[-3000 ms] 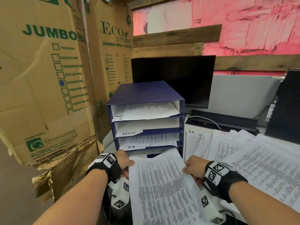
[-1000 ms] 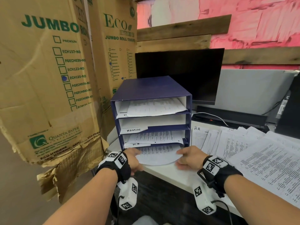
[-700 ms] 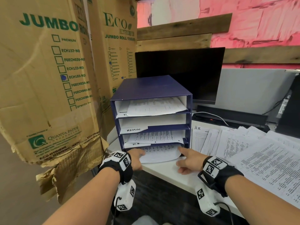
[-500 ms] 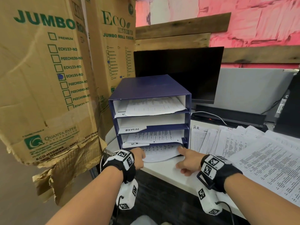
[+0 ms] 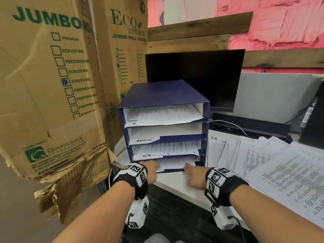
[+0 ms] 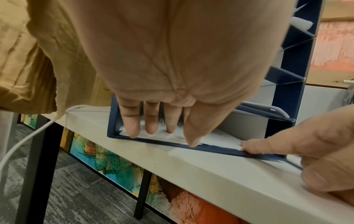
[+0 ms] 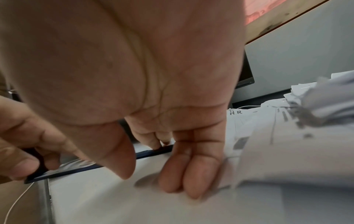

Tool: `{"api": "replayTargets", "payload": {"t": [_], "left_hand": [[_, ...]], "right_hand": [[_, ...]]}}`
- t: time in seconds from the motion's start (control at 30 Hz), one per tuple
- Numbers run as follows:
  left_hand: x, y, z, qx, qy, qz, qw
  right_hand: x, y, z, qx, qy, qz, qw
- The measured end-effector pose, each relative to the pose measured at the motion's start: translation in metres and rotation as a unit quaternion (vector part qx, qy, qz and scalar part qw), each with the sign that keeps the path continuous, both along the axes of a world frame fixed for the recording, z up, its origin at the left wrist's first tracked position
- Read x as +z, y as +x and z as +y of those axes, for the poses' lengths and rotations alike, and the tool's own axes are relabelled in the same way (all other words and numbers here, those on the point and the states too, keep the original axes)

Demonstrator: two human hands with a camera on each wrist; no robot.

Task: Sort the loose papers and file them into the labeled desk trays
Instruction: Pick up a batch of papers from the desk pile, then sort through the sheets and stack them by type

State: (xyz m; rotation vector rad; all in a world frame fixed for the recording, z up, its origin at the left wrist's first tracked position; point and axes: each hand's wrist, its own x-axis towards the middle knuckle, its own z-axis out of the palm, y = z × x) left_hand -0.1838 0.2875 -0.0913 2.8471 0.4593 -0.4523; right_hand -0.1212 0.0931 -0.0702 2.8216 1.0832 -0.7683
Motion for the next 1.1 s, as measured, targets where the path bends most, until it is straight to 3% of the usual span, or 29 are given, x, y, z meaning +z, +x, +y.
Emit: {"api": "replayTargets", "payload": {"t": [0.2, 0.37, 0.57, 0.83, 0.97, 1.1], "left_hand": [[0.008, 0.002, -0.012, -0.030, 0.021, 0.048, 0.998], [0.023, 0.012, -0.041, -0.085, 0.030, -0.001, 0.996], [0.036, 0.033, -0.085, -0.087, -0.024, -0.043, 0.995], [0.040, 0.054, -0.167, -0.160, -0.065, -0.083, 0.981], [0.038, 0.062, -0.209, -0.169, -0.108, -0.074, 0.977], [0.033, 0.074, -0.232, -0.154, -0.082, -0.043, 0.984]], "right_hand": [[0.006, -0.001, -0.009, -0.022, 0.063, 0.023, 0.997], [0.018, 0.001, -0.037, -0.087, 0.120, 0.076, 0.986], [0.040, 0.013, -0.090, -0.184, 0.210, 0.043, 0.959], [0.038, 0.028, -0.192, -0.245, 0.099, -0.076, 0.962], [0.031, 0.021, -0.225, -0.224, 0.079, -0.016, 0.971], [0.028, 0.010, -0.247, -0.162, 0.126, 0.076, 0.976]]}}
